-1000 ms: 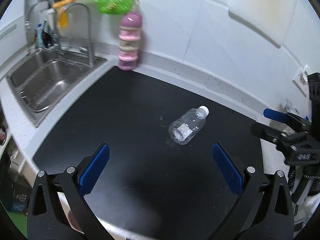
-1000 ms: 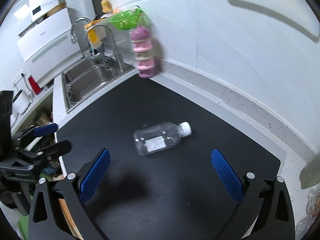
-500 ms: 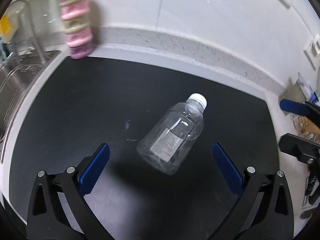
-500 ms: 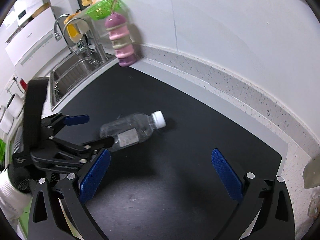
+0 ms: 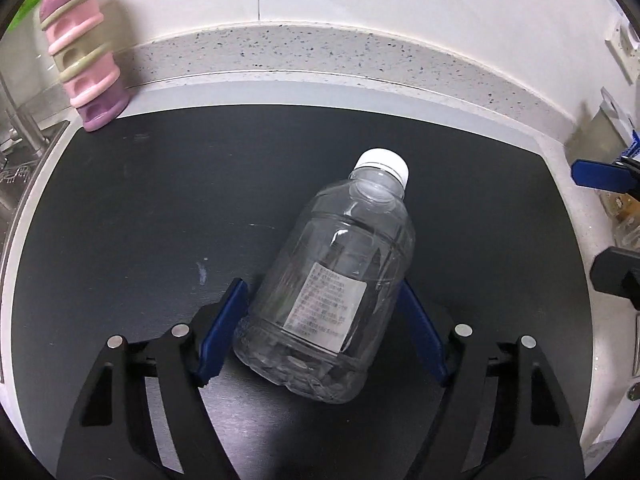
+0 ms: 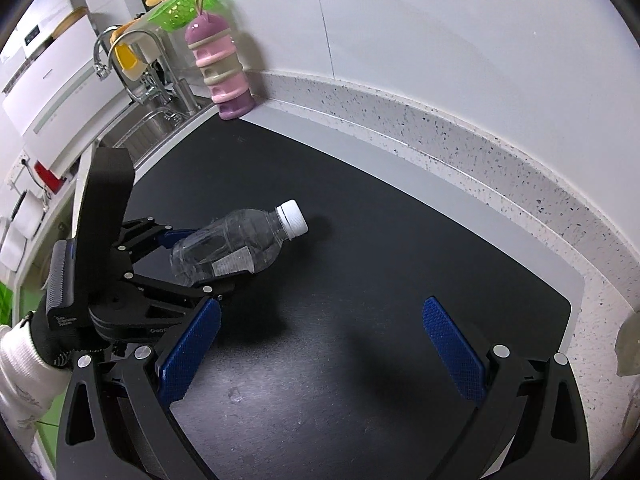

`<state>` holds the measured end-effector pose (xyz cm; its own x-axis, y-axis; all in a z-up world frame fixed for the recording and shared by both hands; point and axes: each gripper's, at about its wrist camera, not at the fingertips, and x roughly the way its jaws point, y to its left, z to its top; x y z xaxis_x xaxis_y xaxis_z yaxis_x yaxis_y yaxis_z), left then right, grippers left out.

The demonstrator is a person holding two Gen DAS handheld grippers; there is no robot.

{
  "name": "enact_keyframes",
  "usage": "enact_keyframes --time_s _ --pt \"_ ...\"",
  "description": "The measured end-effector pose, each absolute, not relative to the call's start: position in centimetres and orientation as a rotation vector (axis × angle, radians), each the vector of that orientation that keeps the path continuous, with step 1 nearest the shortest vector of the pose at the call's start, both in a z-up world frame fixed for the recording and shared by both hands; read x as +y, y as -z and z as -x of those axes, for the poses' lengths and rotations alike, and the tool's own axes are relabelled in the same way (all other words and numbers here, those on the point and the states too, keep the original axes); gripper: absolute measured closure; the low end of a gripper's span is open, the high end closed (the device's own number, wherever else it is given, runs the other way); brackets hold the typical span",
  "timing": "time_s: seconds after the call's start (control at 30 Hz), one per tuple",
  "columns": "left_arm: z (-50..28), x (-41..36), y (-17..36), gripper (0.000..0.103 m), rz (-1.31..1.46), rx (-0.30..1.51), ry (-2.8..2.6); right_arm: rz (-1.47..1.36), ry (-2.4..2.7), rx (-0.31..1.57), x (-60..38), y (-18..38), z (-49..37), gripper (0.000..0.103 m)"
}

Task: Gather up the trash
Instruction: 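Lower the left tool onto the clear plastic water bottle and close on it, then carry the bottle in the left tool over the pink bin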

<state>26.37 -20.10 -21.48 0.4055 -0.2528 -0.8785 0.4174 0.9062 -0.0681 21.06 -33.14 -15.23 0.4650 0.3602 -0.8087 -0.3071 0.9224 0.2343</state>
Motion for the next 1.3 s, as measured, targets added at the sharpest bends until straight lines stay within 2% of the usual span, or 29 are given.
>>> enact_keyframes --time_s 0.37,0.73,1.3 --pt "-24.4 -18.2 20.3 0.031 -0.087 1.046 0.366 -0.056 -0.431 0.995 -32.1 14.7 -20.6 0.006" --pt "-20.4 -14.0 18.9 0.040 0.019 1.015 0.306 -0.030 -0.475 0.969 -28.9 13.4 -19.1 0.006" --pt "-16.6 -10.2 14.8 0.043 0.096 0.955 0.238 0.005 -0.552 0.940 -25.0 11.7 -17.4 0.006"
